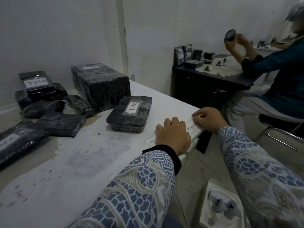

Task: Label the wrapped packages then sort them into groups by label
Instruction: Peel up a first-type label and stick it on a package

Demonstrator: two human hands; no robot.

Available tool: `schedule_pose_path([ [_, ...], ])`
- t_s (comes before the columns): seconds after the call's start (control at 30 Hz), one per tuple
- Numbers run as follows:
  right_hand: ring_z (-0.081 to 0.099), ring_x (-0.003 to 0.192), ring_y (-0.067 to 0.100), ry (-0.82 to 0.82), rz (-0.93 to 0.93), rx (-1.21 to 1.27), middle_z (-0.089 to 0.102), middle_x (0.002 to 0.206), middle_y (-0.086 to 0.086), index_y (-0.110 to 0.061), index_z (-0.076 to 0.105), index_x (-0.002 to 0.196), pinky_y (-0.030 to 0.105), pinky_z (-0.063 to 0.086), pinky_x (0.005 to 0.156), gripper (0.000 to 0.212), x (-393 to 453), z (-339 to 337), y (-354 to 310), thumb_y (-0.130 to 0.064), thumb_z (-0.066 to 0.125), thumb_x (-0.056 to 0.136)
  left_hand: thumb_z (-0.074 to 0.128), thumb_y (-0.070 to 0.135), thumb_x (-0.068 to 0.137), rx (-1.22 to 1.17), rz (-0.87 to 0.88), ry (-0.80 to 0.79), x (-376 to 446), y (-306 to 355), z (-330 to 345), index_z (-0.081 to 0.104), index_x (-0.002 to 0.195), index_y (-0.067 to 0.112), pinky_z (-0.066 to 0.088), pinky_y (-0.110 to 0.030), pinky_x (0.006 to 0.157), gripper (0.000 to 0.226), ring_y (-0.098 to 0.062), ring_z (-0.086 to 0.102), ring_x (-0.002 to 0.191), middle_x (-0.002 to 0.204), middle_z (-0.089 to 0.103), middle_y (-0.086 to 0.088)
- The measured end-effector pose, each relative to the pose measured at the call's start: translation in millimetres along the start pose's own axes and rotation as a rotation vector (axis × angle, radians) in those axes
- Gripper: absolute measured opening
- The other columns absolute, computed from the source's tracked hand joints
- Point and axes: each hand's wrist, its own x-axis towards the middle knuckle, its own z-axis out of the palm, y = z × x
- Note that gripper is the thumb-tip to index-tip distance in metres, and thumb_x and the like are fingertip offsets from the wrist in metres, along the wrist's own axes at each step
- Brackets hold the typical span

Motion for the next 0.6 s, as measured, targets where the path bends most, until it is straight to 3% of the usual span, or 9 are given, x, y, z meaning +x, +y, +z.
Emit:
schedule_pose_path([
  [0.2,0.058,0.079,0.015,-0.043,-0.001,-0.001,0.063,0.084,0.003,-0.013,0.07,0.079,0.025,0.043,0.072,0.004,12.5,-4.2,4.6,-0.013,0.068,0.082,0.036,0.036,0.095,-0.073,-0.024,0.052,9.5,-2.8,4.2,0.046,0.123,0.016,0.035,-0.043,0.091,0.035,-0.027,0.041,0.114,0.126,0.045,-0.005],
  [0.47,0.051,0.091,0.019,-0.099,-0.037,-0.282,0.057,0.104,0.008,-0.003,0.063,0.1,0.027,0.036,0.077,0.02,26.3,-1.7,4.2,-0.017,0.05,0.093,0.039,0.035,0.095,-0.15,-0.055,0.061,13.8,-6.6,6.3,0.048,0.118,0.02,0.034,-0.04,0.089,0.029,-0.025,0.044,0.113,0.125,0.045,-0.002],
  [0.6,0.052,0.089,0.015,-0.088,-0.042,-0.162,0.053,0.108,0.003,-0.009,0.064,0.101,0.025,0.04,0.076,0.016,21.1,-5.9,9.4,-0.017,0.059,0.089,0.039,0.035,0.095,-0.149,-0.051,0.07,13.4,-7.4,7.0,0.048,0.118,0.021,0.034,-0.038,0.089,0.029,-0.024,0.044,0.112,0.125,0.046,-0.002],
])
